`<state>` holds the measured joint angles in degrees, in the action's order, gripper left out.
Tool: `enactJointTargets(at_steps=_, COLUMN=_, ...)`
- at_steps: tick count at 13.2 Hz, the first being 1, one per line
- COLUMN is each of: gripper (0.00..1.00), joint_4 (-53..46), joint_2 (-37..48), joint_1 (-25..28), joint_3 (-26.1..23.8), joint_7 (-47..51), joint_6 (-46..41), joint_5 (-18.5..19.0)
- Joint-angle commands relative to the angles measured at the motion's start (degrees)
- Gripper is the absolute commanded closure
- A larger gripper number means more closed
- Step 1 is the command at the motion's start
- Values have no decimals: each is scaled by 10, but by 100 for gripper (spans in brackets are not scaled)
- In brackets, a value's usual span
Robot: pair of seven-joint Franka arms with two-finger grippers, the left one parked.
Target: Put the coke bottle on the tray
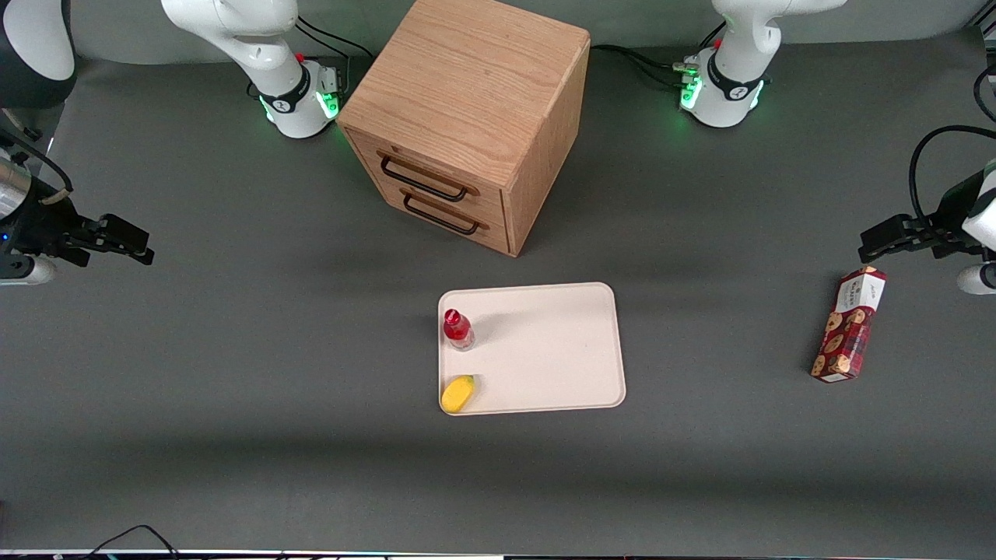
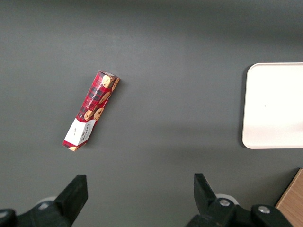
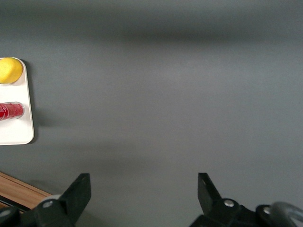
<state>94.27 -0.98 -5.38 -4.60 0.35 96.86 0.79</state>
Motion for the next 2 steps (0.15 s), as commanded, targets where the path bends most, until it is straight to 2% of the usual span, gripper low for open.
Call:
enactJointTargets(at_steps=1, gripper=0, joint_4=30, joint_2=26, joint_1=-2, joint_3=6, joint_7=-12, joint_6=14, joint_5=-20)
enactJointTargets(at_steps=2, gripper=0, joint_4=30, joint_2=27, joint_1=-2, joint_3=6, joint_7=-12, joint_6=14, joint_5=-28)
